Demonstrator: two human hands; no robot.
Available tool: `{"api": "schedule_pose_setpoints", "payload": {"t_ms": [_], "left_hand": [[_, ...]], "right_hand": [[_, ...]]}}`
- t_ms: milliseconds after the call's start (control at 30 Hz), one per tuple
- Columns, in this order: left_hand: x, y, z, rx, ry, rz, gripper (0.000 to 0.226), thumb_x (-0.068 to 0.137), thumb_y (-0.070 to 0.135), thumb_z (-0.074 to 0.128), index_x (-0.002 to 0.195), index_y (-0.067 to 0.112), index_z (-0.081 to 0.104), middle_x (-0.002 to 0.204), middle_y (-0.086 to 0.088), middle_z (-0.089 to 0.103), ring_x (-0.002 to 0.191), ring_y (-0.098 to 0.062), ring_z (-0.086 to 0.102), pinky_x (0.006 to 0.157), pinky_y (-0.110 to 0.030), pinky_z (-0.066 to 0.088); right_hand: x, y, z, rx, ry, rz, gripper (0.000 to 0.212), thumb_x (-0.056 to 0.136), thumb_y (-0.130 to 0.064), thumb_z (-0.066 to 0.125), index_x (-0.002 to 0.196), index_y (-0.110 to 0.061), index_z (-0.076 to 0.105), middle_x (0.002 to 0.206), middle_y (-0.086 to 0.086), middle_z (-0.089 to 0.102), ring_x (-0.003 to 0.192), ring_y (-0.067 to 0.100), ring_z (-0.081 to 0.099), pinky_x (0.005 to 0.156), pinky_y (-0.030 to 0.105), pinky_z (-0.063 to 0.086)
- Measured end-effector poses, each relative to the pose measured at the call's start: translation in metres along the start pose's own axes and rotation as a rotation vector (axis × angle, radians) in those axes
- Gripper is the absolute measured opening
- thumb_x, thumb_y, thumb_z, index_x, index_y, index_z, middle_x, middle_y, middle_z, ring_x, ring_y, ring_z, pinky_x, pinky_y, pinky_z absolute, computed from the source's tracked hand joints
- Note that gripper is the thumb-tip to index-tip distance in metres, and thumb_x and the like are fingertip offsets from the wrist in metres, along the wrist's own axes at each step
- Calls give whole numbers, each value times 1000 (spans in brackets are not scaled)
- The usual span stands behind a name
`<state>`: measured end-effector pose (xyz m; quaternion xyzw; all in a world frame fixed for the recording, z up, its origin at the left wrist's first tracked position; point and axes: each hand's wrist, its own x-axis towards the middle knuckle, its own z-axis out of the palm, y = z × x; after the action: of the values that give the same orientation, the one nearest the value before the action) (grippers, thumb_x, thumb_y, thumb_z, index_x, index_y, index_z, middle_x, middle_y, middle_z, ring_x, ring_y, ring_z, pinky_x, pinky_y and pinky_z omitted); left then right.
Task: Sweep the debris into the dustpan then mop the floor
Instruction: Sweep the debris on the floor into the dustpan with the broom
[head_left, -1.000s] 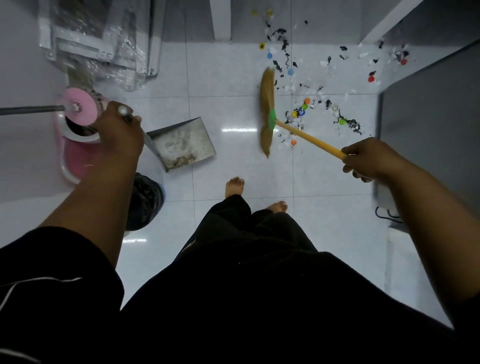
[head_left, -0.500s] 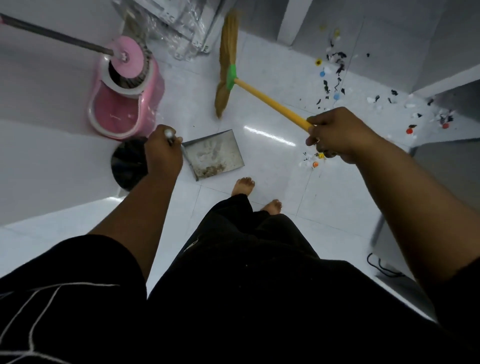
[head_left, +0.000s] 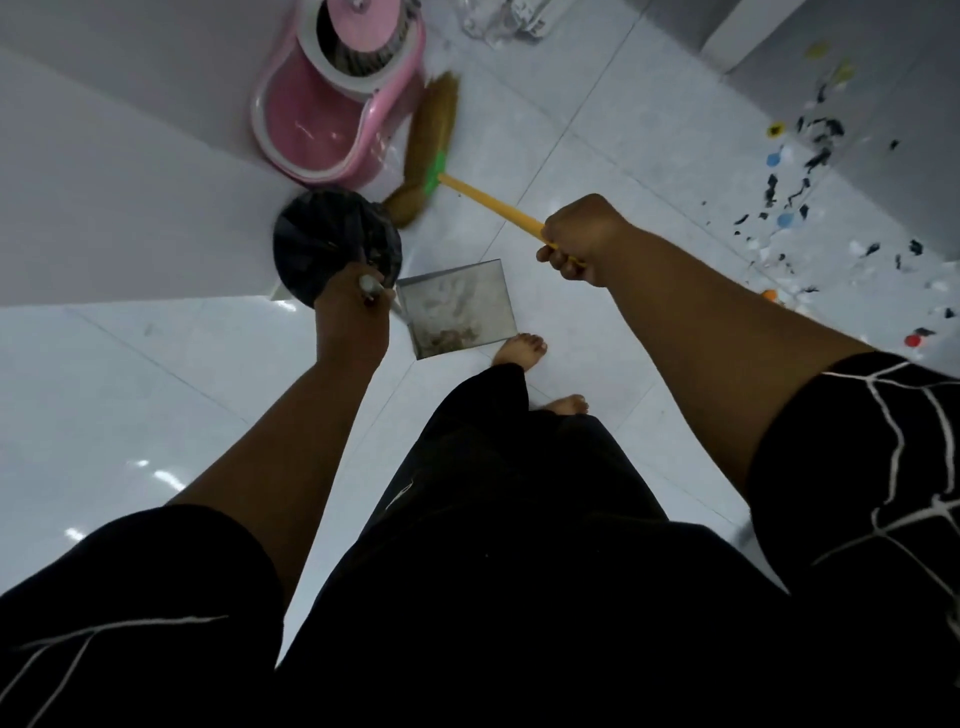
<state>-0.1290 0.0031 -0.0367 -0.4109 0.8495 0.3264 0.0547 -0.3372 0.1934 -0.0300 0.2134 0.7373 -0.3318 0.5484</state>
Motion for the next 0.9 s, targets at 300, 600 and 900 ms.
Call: {"api": "schedule_pose_setpoints", "payload": {"t_ms": [300, 600, 900], "left_hand": [[15, 9, 11, -45, -67, -9, 3, 89, 15, 62, 91, 14, 61, 92, -5, 66, 88, -22, 65, 79, -41, 57], [34, 53, 35, 25, -135, 185, 5, 87, 19, 59, 88, 14, 61, 88, 0, 65, 86, -18, 63, 79, -28, 50], [39, 116, 69, -2, -237, 392, 9, 84, 13, 63, 93, 10, 61, 94, -12, 64, 89, -28, 62, 83, -45, 53]], "right_hand": [[27, 45, -83, -80, 229, 63, 19, 96, -5, 44, 80, 1, 54, 77, 14, 63, 46, 16, 44, 39, 21, 32], [1, 134, -166, 93, 385, 199, 18, 96, -8, 42, 96, 3, 57, 72, 13, 61, 46, 16, 41, 34, 15, 30], [-67, 225, -209, 141, 525, 228, 26, 95, -9, 52, 111, 9, 63, 79, 15, 67, 51, 18, 53, 47, 25, 42]]}}
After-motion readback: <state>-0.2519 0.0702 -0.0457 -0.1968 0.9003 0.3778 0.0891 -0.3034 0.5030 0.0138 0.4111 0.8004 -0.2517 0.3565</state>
